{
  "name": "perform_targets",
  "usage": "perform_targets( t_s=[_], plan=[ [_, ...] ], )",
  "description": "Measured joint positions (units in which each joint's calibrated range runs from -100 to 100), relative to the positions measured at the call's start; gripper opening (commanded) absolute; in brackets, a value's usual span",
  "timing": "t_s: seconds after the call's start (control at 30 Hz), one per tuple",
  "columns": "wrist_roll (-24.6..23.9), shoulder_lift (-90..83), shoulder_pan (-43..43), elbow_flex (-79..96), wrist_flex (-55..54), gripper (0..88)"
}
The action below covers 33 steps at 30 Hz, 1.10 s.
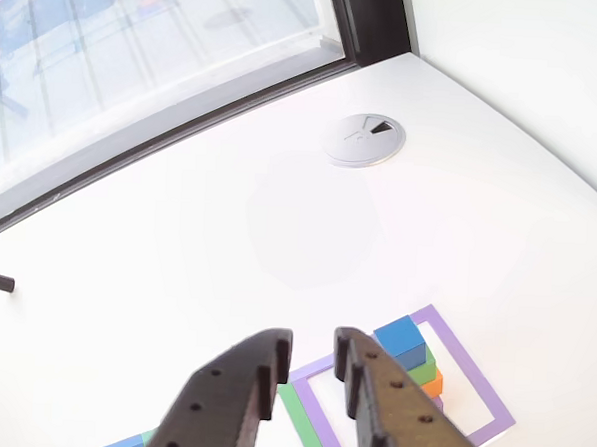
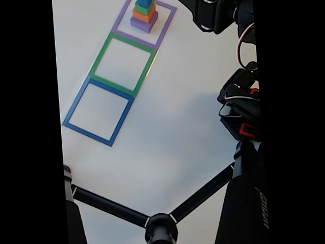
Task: Tower of hanoi
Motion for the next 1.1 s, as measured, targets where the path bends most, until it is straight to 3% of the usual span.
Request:
perform_targets(
  t_s=[0.07, 0.1, 0.17, 0.2, 0.3, 0.67, 0.97, 1.0, 1.07, 1.1],
  plan=[
    [2.7, 0.3, 0.8, -0.8, 0.6, 0.4],
    [7.9, 1.4, 2.2, -2.6, 1.7, 0.4],
    [23.7, 2.1, 3.0, -4.1, 1.9, 0.4],
    [28.6, 2.4, 2.6, -4.2, 1.9, 0.4],
    [33.5, 4.8, 1.8, -4.2, 1.9, 0.4],
    [35.1, 8.6, 0.7, 3.3, -5.0, 0.4],
    [35.1, 9.5, 6.6, 7.7, -6.2, 0.4],
    [35.1, 9.5, 7.4, 8.2, -6.5, 2.6],
    [35.1, 9.2, 9.1, 9.8, -7.3, 18.1],
    [35.1, 8.9, 9.9, 11.1, -8.1, 19.1]
  ],
)
